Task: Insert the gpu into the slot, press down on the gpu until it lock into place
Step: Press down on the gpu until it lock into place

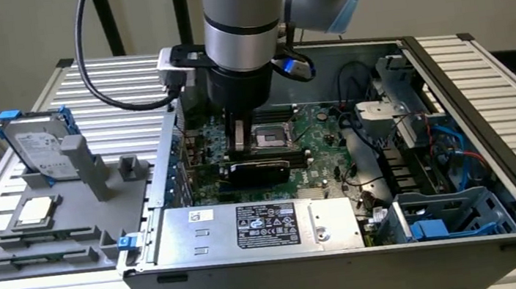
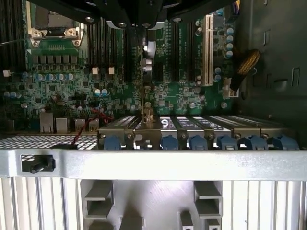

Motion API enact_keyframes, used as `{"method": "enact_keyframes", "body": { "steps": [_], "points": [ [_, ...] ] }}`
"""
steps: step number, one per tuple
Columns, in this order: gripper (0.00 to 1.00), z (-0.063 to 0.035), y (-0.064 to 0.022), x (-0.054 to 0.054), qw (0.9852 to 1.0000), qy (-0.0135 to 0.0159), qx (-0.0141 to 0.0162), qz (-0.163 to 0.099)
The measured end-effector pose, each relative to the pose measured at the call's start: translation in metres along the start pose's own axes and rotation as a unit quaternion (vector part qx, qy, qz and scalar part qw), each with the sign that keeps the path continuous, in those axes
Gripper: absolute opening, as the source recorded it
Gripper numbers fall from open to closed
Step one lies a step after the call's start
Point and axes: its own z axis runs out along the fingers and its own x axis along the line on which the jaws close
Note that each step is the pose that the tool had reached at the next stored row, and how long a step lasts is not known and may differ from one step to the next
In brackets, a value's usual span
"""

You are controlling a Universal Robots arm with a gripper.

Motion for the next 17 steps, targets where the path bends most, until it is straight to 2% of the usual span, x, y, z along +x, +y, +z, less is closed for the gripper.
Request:
{"method": "enact_keyframes", "body": {
  "steps": [11,13,17],
  "points": [
    [0.11,0.0159,-0.0010,-0.002,1.0000,0.0004,0.0026,0.000],
    [0.11,0.0125,-0.0009,-0.002,1.0000,-0.0007,0.0030,0.000],
    [0.11,-0.0037,0.0020,-0.002,1.0000,-0.0002,0.0024,0.000]
  ]
}}
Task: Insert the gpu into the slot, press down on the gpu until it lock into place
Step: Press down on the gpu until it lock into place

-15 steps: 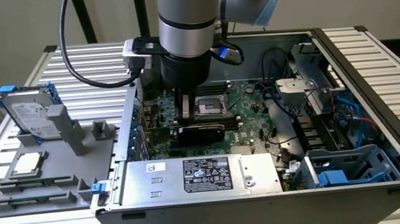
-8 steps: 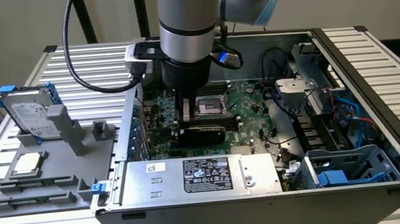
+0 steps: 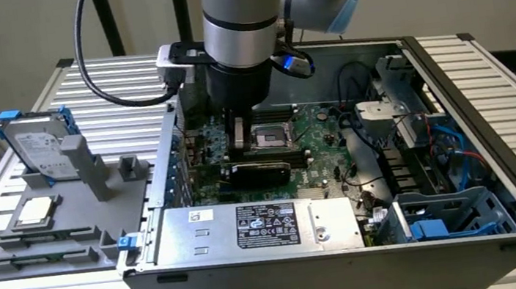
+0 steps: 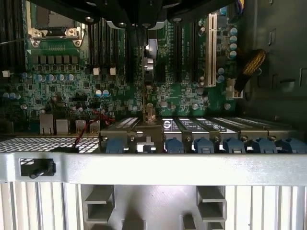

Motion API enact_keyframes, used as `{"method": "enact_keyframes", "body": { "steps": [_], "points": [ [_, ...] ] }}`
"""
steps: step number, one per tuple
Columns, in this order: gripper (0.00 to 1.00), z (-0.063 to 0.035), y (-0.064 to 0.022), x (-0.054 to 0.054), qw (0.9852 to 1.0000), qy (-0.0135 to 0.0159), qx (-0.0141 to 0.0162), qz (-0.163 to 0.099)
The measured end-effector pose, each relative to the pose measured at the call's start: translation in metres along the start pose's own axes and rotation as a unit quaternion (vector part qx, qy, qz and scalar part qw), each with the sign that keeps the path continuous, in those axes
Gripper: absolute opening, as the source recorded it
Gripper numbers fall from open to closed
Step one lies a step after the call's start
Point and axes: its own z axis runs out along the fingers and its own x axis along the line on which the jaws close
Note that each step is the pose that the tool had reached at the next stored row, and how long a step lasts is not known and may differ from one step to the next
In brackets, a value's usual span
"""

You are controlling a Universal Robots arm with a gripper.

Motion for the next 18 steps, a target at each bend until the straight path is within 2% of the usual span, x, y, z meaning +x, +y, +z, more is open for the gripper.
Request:
{"method": "enact_keyframes", "body": {
  "steps": [3,7,9,14,18],
  "points": [
    [0.11,0.0000,0.0085,0.000,1.0000,0.0002,-0.0005,0.000],
    [0.11,0.0005,0.0141,0.001,1.0000,0.0017,-0.0049,-0.001],
    [0.11,0.0005,0.0163,0.001,1.0000,0.0027,-0.0094,-0.001],
    [0.11,0.0009,0.0207,0.001,0.9997,0.0049,-0.0229,-0.002],
    [0.11,0.0011,0.0239,0.001,0.9994,0.0082,-0.0332,-0.003]
  ]
}}
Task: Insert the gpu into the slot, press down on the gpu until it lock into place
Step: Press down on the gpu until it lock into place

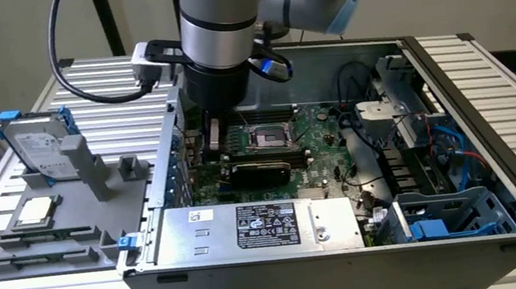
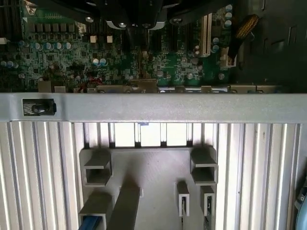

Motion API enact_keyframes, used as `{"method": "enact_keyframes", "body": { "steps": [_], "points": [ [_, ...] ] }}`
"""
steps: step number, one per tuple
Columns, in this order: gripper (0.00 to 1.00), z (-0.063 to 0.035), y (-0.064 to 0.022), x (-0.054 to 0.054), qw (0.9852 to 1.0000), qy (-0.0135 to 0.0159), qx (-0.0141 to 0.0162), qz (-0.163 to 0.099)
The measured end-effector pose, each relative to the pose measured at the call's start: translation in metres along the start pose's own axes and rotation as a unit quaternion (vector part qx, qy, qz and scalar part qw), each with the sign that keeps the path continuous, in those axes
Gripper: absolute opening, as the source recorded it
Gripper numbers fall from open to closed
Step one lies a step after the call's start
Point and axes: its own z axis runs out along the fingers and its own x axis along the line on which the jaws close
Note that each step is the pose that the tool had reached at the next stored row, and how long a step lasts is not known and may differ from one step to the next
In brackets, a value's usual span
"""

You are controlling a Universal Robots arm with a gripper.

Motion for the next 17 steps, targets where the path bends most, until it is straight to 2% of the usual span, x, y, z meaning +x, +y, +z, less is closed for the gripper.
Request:
{"method": "enact_keyframes", "body": {
  "steps": [12,14,17],
  "points": [
    [0.11,0.0011,0.0077,0.0002,0.9994,0.0130,-0.0326,-0.003],
    [0.11,0.0011,0.0083,0.0002,0.9992,0.0146,-0.0370,-0.003],
    [0.11,-0.0019,0.0087,0.0002,0.9990,0.0150,-0.0422,-0.004]
  ]
}}
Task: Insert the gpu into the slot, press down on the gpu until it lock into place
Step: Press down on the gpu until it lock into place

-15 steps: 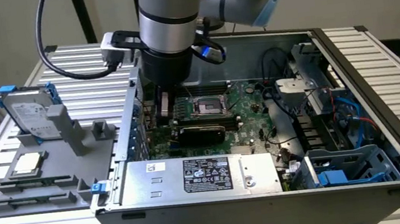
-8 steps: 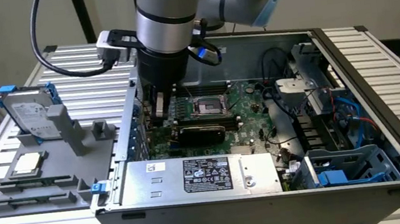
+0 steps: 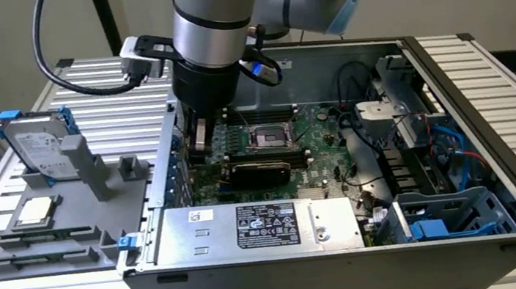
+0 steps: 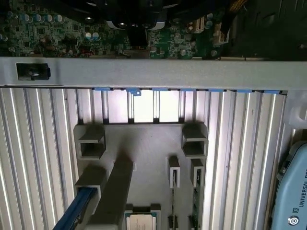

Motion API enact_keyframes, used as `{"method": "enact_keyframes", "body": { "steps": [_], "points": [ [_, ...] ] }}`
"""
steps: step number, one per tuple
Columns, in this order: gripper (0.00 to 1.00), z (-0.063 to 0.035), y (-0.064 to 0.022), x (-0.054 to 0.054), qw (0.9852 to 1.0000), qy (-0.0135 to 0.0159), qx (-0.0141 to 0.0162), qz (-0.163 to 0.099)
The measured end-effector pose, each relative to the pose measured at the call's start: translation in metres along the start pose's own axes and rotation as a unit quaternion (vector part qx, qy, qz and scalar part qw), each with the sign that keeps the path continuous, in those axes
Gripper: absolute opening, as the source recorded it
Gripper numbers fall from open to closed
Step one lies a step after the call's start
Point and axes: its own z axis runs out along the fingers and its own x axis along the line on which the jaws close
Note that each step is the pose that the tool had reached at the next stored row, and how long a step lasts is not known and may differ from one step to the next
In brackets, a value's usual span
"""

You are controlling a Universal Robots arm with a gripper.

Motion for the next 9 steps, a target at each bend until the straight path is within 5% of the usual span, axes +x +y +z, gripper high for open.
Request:
{"method": "enact_keyframes", "body": {
  "steps": [9],
  "points": [
    [0.11,-0.0127,-0.0029,0.000,0.9996,0.0023,-0.0287,0.001]
  ]
}}
